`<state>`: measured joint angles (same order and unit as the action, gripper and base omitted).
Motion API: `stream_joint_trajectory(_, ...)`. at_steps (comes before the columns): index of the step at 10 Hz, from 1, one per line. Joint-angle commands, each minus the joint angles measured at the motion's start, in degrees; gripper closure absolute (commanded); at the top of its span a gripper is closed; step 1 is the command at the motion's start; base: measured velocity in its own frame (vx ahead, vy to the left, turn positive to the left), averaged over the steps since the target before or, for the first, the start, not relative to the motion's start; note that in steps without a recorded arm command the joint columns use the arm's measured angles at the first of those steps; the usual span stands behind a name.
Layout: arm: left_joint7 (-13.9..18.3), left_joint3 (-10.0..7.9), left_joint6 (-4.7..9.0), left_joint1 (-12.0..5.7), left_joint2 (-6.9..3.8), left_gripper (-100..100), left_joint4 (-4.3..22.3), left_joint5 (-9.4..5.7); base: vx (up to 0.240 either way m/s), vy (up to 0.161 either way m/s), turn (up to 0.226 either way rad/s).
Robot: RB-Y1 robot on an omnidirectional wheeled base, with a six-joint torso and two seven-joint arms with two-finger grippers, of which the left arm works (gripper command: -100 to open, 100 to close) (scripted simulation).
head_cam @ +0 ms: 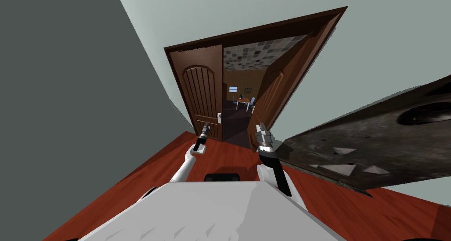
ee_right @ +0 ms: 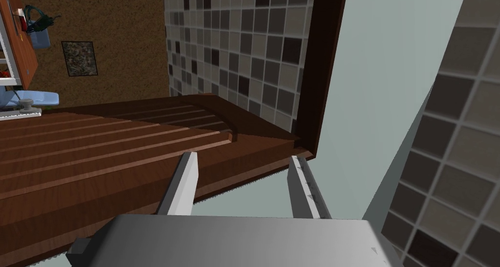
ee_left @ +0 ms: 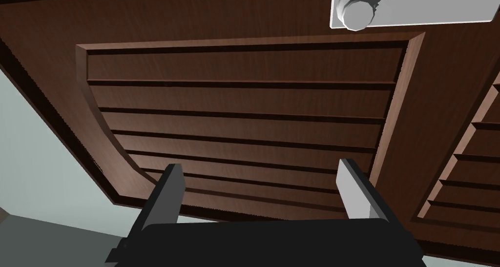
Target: Push the door open
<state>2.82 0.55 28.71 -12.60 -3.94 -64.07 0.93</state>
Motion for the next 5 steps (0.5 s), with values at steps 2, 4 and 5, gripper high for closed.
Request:
stream_joint_trajectory(2, 0.2, 0.25, -0.54, -2.24, 0.21, -100, 3.7, -0.01, 0.098, 0.047, -0.047)
stream_joint_trajectory(4, 0.3, 0.36, -0.63, -4.06, 0.51, -100, 6.9, -0.02, 0.083, 0.039, -0.039)
stream_joint_trajectory(5, 0.3, 0.42, -0.68, -4.94, 0.68, -100, 8.5, -0.03, 0.090, 0.038, -0.042)
